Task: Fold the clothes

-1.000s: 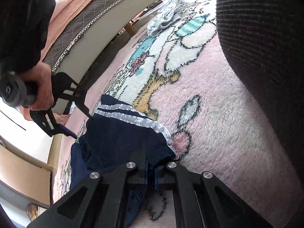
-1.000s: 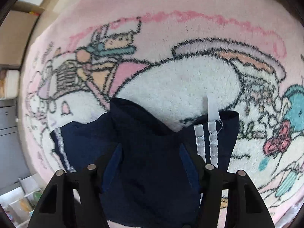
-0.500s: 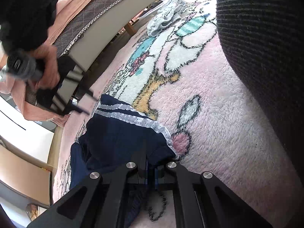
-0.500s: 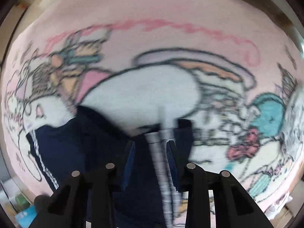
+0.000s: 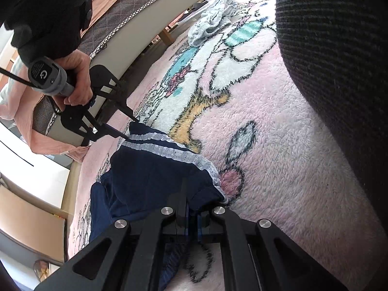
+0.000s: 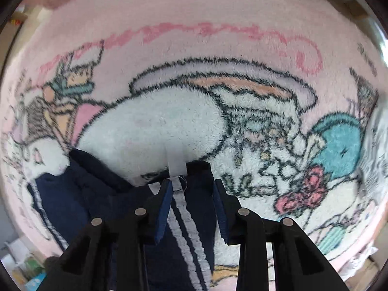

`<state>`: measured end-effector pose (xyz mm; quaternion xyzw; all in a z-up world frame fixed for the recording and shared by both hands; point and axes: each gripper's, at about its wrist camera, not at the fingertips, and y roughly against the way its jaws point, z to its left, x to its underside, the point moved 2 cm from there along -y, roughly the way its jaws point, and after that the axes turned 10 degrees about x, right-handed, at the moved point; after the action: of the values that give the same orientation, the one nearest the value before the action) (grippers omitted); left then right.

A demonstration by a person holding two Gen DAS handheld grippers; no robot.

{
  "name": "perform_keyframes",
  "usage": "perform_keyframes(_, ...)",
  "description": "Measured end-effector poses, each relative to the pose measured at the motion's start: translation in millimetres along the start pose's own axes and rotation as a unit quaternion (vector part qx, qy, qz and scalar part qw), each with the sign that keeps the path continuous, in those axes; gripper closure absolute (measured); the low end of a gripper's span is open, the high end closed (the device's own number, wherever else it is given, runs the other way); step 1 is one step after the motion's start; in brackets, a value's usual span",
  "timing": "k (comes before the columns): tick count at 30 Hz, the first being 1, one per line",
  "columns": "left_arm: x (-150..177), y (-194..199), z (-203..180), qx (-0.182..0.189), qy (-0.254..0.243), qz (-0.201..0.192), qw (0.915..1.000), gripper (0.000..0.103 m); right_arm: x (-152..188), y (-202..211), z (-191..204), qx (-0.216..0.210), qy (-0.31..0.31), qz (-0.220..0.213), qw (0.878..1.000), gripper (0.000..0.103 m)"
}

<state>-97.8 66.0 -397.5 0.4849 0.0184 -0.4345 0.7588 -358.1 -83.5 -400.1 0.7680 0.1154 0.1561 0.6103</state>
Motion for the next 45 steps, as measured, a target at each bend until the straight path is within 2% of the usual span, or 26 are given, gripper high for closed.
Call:
perform_keyframes(2,0.0,0.0,0.1,0.000,0.000,0.000,1.0000,0.100,0.7,-2.5,15.6,0.005,0.008,-0.002,1.000,0.071)
perform_keyframes(3,-0.1,0.1,0.2,0.000,0.000,0.000,1.0000,0.100,0.8,-4.0,25.7,0.005,0.010,-0.002,1.000,0.076)
perform_keyframes(4,-0.1,0.2,0.2,0.000,0.001,0.000,1.0000,0.100,1.0,-4.5,30.2,0.005,0.014,-0.003,1.000,0.091)
perform_keyframes(5,-0.1,0.3,0.2,0.000,0.001,-0.001,1.0000,0.100,1.3,-4.5,31.5,0.006,0.025,-0.005,1.000,0.096)
perform_keyframes(12,0.5,4.7,1.3,-0.016,-0.001,-0.016,0.9997,0.100,9.1,6.0,45.1,0.038,0.079,-0.052,0.995,0.098)
perform_keyframes(18,-3.3,19.7,9.5,-0.034,0.002,-0.047,0.9983,0.100,13.9,10.0,22.0,0.039,0.069,-0.065,0.995,0.098)
perform_keyframes(23,-1.0,26.8,22.7,0.005,0.038,-0.063,0.9973,0.100,18.4,4.2,-4.8,0.019,0.035,-0.057,0.998,0.098)
perform_keyframes(33,0.7,44.8,10.5,0.064,0.031,-0.100,0.9925,0.099,17.8,-7.2,-48.7,-0.021,-0.010,-0.075,0.997,0.098)
perform_keyframes(36,1.9,50.0,12.3,0.101,0.051,-0.111,0.9874,0.099,9.7,-8.2,-58.1,-0.013,-0.021,-0.076,0.997,0.098)
perform_keyframes(38,2.9,53.6,12.1,0.126,0.062,-0.116,0.9832,0.099,6.3,-9.6,-63.8,0.009,-0.028,-0.079,0.996,0.098)
perform_keyframes(40,3.5,52.9,8.0,0.124,0.052,-0.112,0.9845,0.099,3.9,-12.2,-74.9,0.022,-0.036,-0.081,0.996,0.098)
perform_keyframes(42,4.3,50.6,1.1,0.116,0.034,-0.103,0.9874,0.099,7.6,-15.3,-92.6,0.004,-0.036,-0.082,0.996,0.098)
perform_keyframes(45,5.5,48.2,-1.3,0.119,0.033,-0.095,0.9878,0.099,17.7,-3.9,-86.0,-0.032,0.025,-0.098,0.994,0.097)
